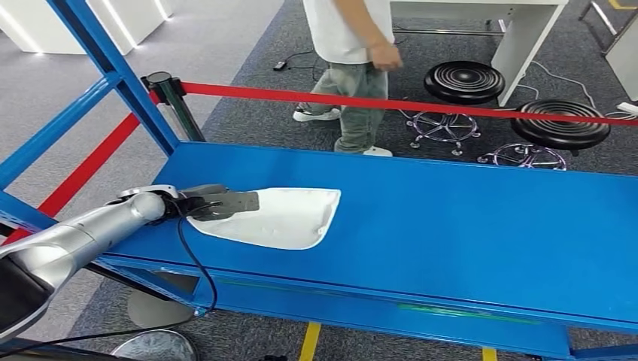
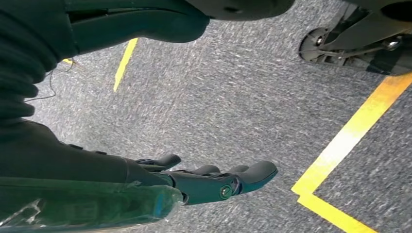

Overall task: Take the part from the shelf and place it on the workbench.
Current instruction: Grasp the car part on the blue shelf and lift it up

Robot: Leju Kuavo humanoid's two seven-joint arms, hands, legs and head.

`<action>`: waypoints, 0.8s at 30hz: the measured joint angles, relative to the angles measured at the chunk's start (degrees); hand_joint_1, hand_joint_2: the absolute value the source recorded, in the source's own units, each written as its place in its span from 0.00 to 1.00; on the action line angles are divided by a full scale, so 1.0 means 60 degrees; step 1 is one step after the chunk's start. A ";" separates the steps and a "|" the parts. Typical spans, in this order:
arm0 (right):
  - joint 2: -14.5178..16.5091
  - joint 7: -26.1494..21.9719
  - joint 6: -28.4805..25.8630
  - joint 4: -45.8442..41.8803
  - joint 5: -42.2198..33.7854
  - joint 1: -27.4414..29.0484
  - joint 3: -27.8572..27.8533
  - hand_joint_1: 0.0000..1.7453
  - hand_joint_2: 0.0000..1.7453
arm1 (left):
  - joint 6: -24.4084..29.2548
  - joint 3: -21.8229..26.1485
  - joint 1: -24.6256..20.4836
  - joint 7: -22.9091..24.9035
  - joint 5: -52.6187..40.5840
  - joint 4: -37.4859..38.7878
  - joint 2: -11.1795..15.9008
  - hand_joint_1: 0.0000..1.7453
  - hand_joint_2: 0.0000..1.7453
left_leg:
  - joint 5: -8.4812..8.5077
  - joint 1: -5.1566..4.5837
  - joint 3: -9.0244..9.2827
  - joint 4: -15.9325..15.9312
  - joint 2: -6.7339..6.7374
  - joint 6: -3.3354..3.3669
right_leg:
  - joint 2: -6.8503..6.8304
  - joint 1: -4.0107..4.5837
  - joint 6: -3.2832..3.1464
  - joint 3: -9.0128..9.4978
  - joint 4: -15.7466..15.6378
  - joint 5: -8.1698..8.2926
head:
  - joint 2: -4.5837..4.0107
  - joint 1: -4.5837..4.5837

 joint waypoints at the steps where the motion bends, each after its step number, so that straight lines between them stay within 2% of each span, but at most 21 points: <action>1: 0.0001 0.0005 -0.0019 0.0000 0.0050 0.0005 -0.0004 0.00 1.00 | 0.0197 -0.0024 0.0139 -0.0062 -0.0076 0.0075 -0.0059 1.00 1.00 | -0.0184 0.0008 -0.0253 0.0541 0.0004 -0.0035 | -0.0003 0.0004 -0.0095 -0.0001 -0.0008 0.0019 | 0.0000 -0.0012; 2: 0.0002 0.0009 -0.0042 0.0000 0.0103 0.0007 -0.0006 0.00 1.00 | 0.0354 -0.0046 0.0252 -0.0107 -0.0139 0.0145 -0.0121 1.00 1.00 | -0.0276 0.0010 -0.0412 0.0901 0.0012 -0.0047 | -0.0006 -0.0001 -0.0175 0.0003 -0.0017 0.0034 | 0.0000 -0.0022; 3: 0.0003 0.0013 -0.0057 0.0000 0.0139 0.0011 -0.0007 0.00 1.00 | 0.0409 -0.0056 0.0304 -0.0118 -0.0174 0.0194 -0.0166 1.00 1.00 | -0.0176 0.0006 -0.0403 0.0923 0.0014 -0.0011 | -0.0004 0.0004 -0.0180 0.0009 -0.0016 0.0032 | 0.0000 -0.0024; 4: 0.0005 0.0013 -0.0064 0.0000 0.0168 0.0003 -0.0007 0.00 1.00 | 0.0416 -0.0056 0.0292 -0.0121 -0.0186 0.0204 -0.0188 1.00 1.00 | 0.0086 -0.0007 -0.0073 0.0275 0.0018 0.0035 | -0.0003 0.0016 -0.0161 0.0014 -0.0013 0.0026 | 0.0000 -0.0025; 6: 0.0007 0.0015 -0.0077 0.0000 0.0209 -0.0002 -0.0007 0.00 1.00 | 0.0442 -0.0056 0.0259 -0.0124 -0.0217 0.0212 -0.0239 1.00 1.00 | 0.0295 -0.0033 0.0379 -0.0625 0.0021 0.0090 | 0.0007 0.0041 -0.0079 0.0005 -0.0017 0.0024 | 0.0000 -0.0017; 8: 0.0008 0.0021 -0.0086 0.0000 0.0239 0.0000 -0.0007 0.00 1.00 | 0.0493 -0.0056 0.0240 -0.0124 -0.0242 0.0219 -0.0291 1.00 1.00 | 0.0274 -0.0059 0.0455 -0.0820 0.0011 0.0133 | 0.0013 0.0039 0.0051 0.0018 -0.0082 0.0058 | 0.0000 -0.0009; 10: 0.0009 0.0026 -0.0093 0.0000 0.0260 0.0005 -0.0007 0.00 1.00 | 0.0539 -0.0056 0.0230 -0.0124 -0.0253 0.0231 -0.0341 1.00 1.00 | 0.0333 -0.0036 0.0489 -0.0894 0.0011 0.0235 | 0.0000 0.0016 0.0164 -0.0021 -0.0048 0.0002 | 0.0000 0.0002; 11: 0.0009 0.0029 -0.0098 0.0000 0.0270 0.0005 -0.0007 0.00 1.00 | 0.0564 -0.0056 0.0227 -0.0124 -0.0259 0.0239 -0.0367 1.00 1.00 | 0.0359 -0.0017 0.0507 -0.0931 0.0016 0.0291 | -0.0009 0.0017 0.0202 -0.0132 0.0177 -0.0150 | 0.0000 0.0022; 12: 0.0009 0.0032 -0.0101 0.0000 0.0278 0.0006 -0.0007 0.00 1.00 | 0.0613 -0.0055 0.0230 -0.0124 -0.0268 0.0248 -0.0402 1.00 1.00 | 0.0375 -0.0003 0.0516 -0.0951 0.0021 0.0333 | -0.0018 0.0015 0.0225 -0.0345 0.0618 -0.0401 | 0.0000 0.0033; 14: 0.0008 0.0039 -0.0105 0.0000 0.0281 0.0014 -0.0007 0.00 1.00 | 0.0865 -0.0037 0.0267 -0.0161 -0.0295 0.0276 -0.0486 1.00 1.00 | 0.0376 -0.0017 0.0499 -0.0951 0.0028 0.0377 | -0.0026 0.0023 0.0261 -0.0920 0.1868 -0.0987 | 0.0000 0.0054; 15: 0.0008 0.0043 -0.0105 0.0000 0.0269 0.0029 -0.0008 0.00 1.00 | 0.1102 0.0004 0.0309 -0.0229 -0.0310 0.0297 -0.0554 1.00 1.00 | 0.0376 -0.0023 0.0491 -0.0950 0.0028 0.0382 | -0.0027 0.0024 0.0274 -0.1134 0.2329 -0.1139 | 0.0000 0.0049; 16: 0.0008 0.0046 -0.0105 0.0000 0.0251 0.0047 -0.0010 0.00 1.00 | 0.1394 0.0074 0.0373 -0.0330 -0.0321 0.0320 -0.0635 1.00 1.00 | 0.0379 -0.0026 0.0487 -0.0948 0.0023 0.0382 | -0.0028 0.0023 0.0283 -0.1189 0.2465 -0.1115 | 0.0000 0.0055; 17: 0.0008 0.0049 -0.0106 0.0000 0.0229 0.0061 -0.0014 0.00 1.00 | 0.1730 0.0179 0.0457 -0.0464 -0.0320 0.0342 -0.0739 1.00 1.00 | 0.0383 -0.0023 0.0487 -0.0946 0.0009 0.0376 | -0.0031 0.0019 0.0286 -0.1045 0.2204 -0.0912 | 0.0000 0.0052; 19: 0.0009 0.0049 -0.0108 0.0000 0.0182 0.0054 -0.0037 0.00 1.00 | 0.2370 0.0472 0.0631 -0.0774 -0.0271 0.0367 -0.0999 1.00 1.00 | 0.0390 -0.0019 0.0479 -0.0927 -0.0032 0.0334 | -0.0044 0.0008 0.0295 -0.0384 0.0950 -0.0360 | 0.0000 0.0058; 20: 0.0013 0.0043 -0.0110 0.0000 0.0162 0.0037 -0.0056 0.00 1.00 | 0.2669 0.0663 0.0704 -0.0967 -0.0243 0.0361 -0.1142 1.00 1.00 | 0.0392 -0.0036 0.0456 -0.0897 -0.0052 0.0295 | -0.0039 0.0004 0.0274 -0.0084 0.0384 -0.0176 | 0.0000 0.0052; 21: 0.0016 0.0036 -0.0112 0.0000 0.0145 0.0022 -0.0079 0.00 1.00 | 0.2923 0.0880 0.0760 -0.1152 -0.0229 0.0329 -0.1276 1.00 1.00 | 0.0406 -0.0056 0.0430 -0.0876 -0.0066 0.0242 | -0.0032 0.0005 0.0242 0.0095 0.0037 -0.0091 | 0.0000 0.0041; 24: 0.0025 0.0024 -0.0116 0.0000 0.0117 0.0017 -0.0148 0.00 1.00 | 0.3301 0.1523 0.0860 -0.1436 -0.0295 0.0142 -0.1562 1.00 1.00 | 0.0460 -0.0058 0.0382 -0.0889 -0.0072 0.0087 | 0.0001 0.0032 0.0076 0.0137 -0.0097 -0.0029 | 0.0000 0.0023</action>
